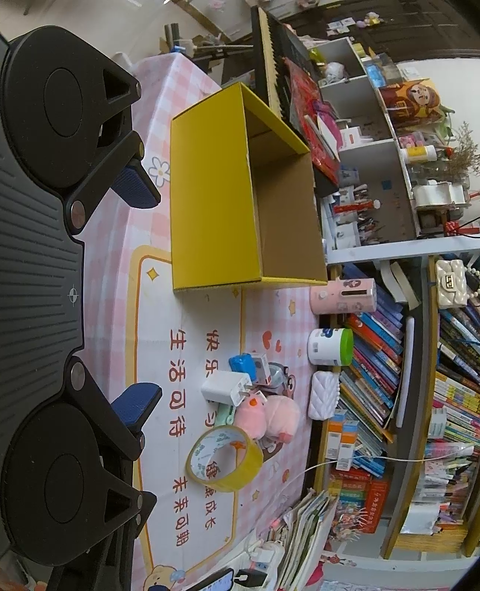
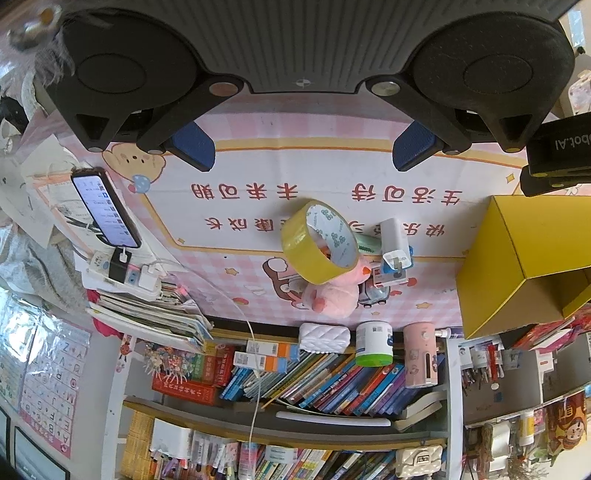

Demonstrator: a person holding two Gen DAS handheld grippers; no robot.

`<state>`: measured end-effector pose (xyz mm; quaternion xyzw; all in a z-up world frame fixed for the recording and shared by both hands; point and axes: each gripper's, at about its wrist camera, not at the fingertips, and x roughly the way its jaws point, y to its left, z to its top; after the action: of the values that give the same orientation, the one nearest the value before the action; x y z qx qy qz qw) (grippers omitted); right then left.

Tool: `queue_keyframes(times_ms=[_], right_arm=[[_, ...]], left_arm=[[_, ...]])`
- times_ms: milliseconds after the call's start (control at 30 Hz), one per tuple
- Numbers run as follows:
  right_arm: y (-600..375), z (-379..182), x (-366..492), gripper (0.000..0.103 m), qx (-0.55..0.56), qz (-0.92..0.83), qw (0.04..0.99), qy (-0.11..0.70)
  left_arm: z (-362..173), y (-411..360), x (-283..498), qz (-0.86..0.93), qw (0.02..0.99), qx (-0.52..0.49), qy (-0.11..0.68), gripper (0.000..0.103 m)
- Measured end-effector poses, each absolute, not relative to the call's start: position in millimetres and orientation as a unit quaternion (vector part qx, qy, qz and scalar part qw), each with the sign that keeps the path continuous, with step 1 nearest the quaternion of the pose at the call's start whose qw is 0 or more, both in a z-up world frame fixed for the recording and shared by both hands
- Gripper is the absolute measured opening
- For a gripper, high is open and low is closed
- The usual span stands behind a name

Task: Organize objects

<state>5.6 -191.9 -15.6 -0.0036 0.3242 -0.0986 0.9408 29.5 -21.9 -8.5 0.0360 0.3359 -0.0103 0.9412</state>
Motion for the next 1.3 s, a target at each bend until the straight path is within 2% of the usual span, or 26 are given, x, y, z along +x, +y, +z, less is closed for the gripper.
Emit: queue_keyframes(times_ms=[900, 1133, 1300], right_arm=[[-234.8, -25.5, 104.7, 0.103, -0.037, -0.038, 0.942, 0.331], [-250.2, -33.8, 136.2, 0.100, -0.049, -0.022, 0.939, 0.340], [-253.7, -45.0, 157.9, 0.094, -0.057, -0.005, 0.933, 0.355]], left_arm=[[-21.6, -59.1, 99.9, 0.027, 0.930, 0.002, 0.367, 0.102], [-23.1, -73.8, 114.7, 0.036, 0.927, 0.000, 0.373, 0.102], [-26.4, -78.7, 121.6, 0.047, 0.923, -0.001, 0.381, 0.102]])
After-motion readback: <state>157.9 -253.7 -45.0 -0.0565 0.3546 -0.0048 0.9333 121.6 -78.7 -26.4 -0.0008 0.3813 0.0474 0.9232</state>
